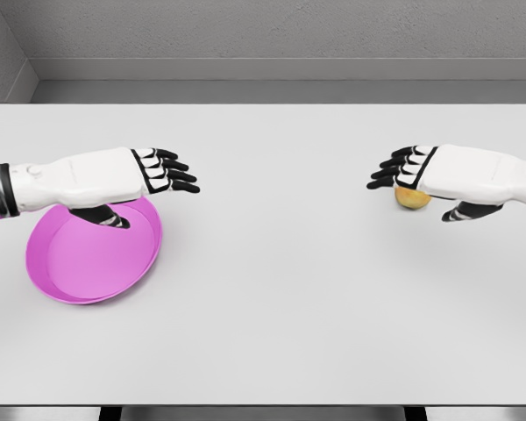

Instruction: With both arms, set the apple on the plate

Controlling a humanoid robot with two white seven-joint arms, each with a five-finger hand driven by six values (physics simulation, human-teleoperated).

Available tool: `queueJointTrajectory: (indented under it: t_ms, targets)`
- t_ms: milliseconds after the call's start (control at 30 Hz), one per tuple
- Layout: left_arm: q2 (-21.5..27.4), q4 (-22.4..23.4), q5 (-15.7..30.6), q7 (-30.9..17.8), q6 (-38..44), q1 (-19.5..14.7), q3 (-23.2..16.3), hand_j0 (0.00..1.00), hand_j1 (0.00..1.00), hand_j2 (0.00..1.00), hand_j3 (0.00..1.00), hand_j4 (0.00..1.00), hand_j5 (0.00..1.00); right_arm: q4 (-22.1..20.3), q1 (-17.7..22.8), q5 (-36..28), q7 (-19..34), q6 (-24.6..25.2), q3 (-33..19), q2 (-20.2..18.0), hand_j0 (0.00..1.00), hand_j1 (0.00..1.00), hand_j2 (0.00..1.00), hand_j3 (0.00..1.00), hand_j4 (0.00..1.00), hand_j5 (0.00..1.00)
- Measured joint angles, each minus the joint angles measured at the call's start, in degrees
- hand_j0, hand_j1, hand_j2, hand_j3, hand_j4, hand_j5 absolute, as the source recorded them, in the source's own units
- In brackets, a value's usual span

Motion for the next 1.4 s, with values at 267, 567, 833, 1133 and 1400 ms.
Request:
queueJointTrajectory:
  t_ms: [267,567,833,1133,1400]
  targets:
    - [-0.47,-0.25,0.09,-0.04,0.0,-0.26,0.05,1.0,1.0,1.0,1.0,1.0,1.0,1.03,0.18,-1.01,0.0,0.0,-0.31,-0.25,1.0,1.0,1.0,1.0,1.0,1.0]
    - [-0.54,2.38,5.41,0.23,0.0,0.44,-1.42,1.0,1.0,1.0,1.0,1.0,1.0,19.27,-5.98,-14.77,0.0,1.01,5.01,5.18,1.0,1.0,1.0,1.0,1.0,1.0]
    - [-0.33,4.56,15.22,0.45,0.01,0.26,-7.18,1.0,1.0,1.0,1.0,1.0,1.0,27.82,-7.73,-4.9,0.0,3.22,6.69,10.48,1.0,1.0,1.0,1.0,1.0,1.0]
    - [0.17,4.99,30.71,0.06,0.0,-0.97,-13.83,1.0,1.0,1.0,1.0,1.0,1.0,33.52,-8.79,-1.47,0.0,3.45,7.68,13.8,1.0,1.0,1.0,1.0,1.0,1.0]
    - [-0.23,7.25,39.38,-0.09,0.01,-1.06,-16.48,1.0,1.0,1.0,1.0,1.0,1.0,35.43,-9.4,-1.08,0.0,3.47,7.91,14.23,1.0,1.0,1.0,1.0,1.0,1.0]
